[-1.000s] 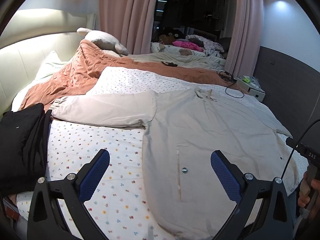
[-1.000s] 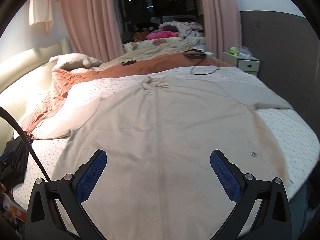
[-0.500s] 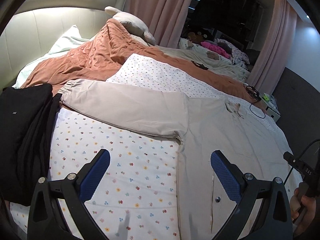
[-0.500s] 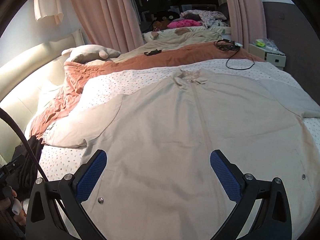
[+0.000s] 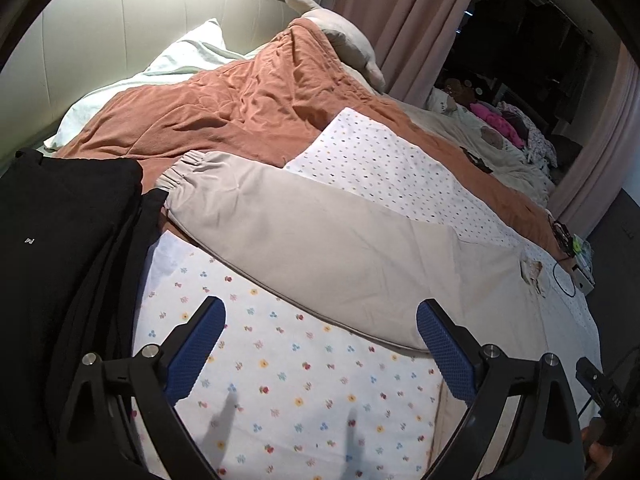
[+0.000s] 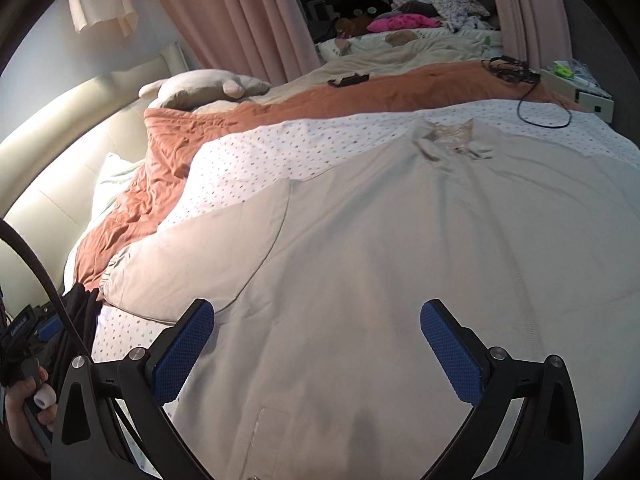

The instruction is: Fold large clothes

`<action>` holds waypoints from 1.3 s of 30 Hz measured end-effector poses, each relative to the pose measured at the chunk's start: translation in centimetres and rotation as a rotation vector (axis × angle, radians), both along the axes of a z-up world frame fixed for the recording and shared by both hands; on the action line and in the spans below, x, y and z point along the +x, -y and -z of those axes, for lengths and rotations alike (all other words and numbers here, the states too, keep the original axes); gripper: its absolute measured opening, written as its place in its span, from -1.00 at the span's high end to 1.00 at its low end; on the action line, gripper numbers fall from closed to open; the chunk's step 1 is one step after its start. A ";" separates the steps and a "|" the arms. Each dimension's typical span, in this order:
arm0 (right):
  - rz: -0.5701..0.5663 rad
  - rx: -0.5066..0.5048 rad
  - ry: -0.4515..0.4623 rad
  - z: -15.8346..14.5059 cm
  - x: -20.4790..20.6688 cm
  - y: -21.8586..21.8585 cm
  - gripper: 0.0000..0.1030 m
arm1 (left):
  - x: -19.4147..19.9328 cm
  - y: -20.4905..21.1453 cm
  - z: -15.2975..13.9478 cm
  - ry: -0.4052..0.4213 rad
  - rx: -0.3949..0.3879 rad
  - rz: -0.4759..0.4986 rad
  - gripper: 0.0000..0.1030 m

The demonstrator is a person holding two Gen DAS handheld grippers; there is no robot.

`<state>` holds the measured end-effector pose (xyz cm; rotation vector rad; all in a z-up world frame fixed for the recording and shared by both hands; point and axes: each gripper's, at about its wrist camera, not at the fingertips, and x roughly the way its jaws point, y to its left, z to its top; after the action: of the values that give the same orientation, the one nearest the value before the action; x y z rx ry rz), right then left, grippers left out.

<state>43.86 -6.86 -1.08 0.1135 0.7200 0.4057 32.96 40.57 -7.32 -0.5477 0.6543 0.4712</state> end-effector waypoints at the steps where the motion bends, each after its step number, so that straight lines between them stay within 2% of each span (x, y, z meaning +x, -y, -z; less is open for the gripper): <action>1: -0.008 -0.005 -0.011 0.4 0.6 -0.4 -1.00 | 0.4 -0.7 0.3 -0.010 -0.004 -0.012 -0.87; 2: -0.016 -0.011 -0.021 0.6 1.3 -0.9 -1.00 | 0.8 -1.3 0.7 -0.019 -0.011 -0.024 -0.84; 4: -0.026 -0.018 -0.037 1.1 2.3 -1.4 -0.82 | 1.7 -2.3 1.5 -0.034 -0.030 -0.049 -0.77; 6: -0.038 -0.025 -0.056 1.2 3.6 -2.2 -0.74 | 2.7 -3.5 2.5 -0.058 -0.063 -0.076 -0.59; 9: -0.043 -0.032 -0.068 1.4 5.1 -3.2 -0.43 | 3.9 -4.8 3.9 -0.088 -0.101 -0.118 -0.50; 11: -0.055 -0.022 -0.102 1.9 6.5 -4.1 -0.26 | 4.5 -5.4 4.8 -0.111 -0.115 -0.142 -0.50; 13: -0.060 -0.008 -0.140 2.5 7.8 -4.6 0.03 | 5.2 -6.0 5.8 -0.138 -0.127 -0.160 -0.50; 14: -0.064 -0.002 -0.162 2.9 8.5 -4.9 0.09 | 5.6 -6.2 6.3 -0.151 -0.128 -0.171 -0.49; 16: -0.072 0.013 -0.202 3.4 10.0 -5.3 0.30 | 6.3 -6.8 7.3 -0.183 -0.129 -0.196 -0.39; 18: -0.078 0.029 -0.224 3.6 10.9 -5.7 0.42 | 6.7 -7.6 8.5 -0.216 -0.135 -0.236 -0.16; 19: -0.080 0.036 -0.231 3.7 11.4 -5.8 0.52 | 6.7 -8.0 9.1 -0.226 -0.142 -0.256 -0.13; 22: -0.085 0.076 -0.253 4.1 12.6 -5.9 0.61 | 7.1 -9.0 10.8 -0.249 -0.158 -0.292 0.15; 23: -0.100 0.099 -0.266 4.3 12.9 -6.1 0.62 | 7.1 -9.3 10.8 -0.244 -0.134 -0.313 0.37; 24: -0.116 0.114 -0.283 4.6 13.1 -6.6 0.63 | 7.1 -9.5 10.7 -0.241 -0.125 -0.326 0.66; 26: -0.159 0.139 -0.316 5.4 13.4 -7.6 0.64 | 7.1 -10.2 10.5 -0.209 -0.161 -0.321 0.87; 29: -0.218 0.169 -0.373 6.8 14.0 -8.8 0.67 | 6.9 -10.2 8.7 -0.140 -0.158 -0.296 0.89; 31: -0.235 0.170 -0.395 7.7 14.5 -9.3 0.77 | 6.7 -9.7 6.8 -0.093 -0.135 -0.269 0.89; 35: -0.270 0.202 -0.432 9.1 15.4 -10.2 0.85 | 6.7 -8.6 2.6 -0.023 -0.103 -0.214 0.89; 39: -0.294 0.182 -0.421 9.6 15.5 -11.0 0.86 | 7.1 -7.0 -1.0 0.051 -0.112 -0.148 0.90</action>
<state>59.41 4.14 -10.67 0.2712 1.1201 0.7415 40.08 47.61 -6.35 -0.7149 0.5957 0.5595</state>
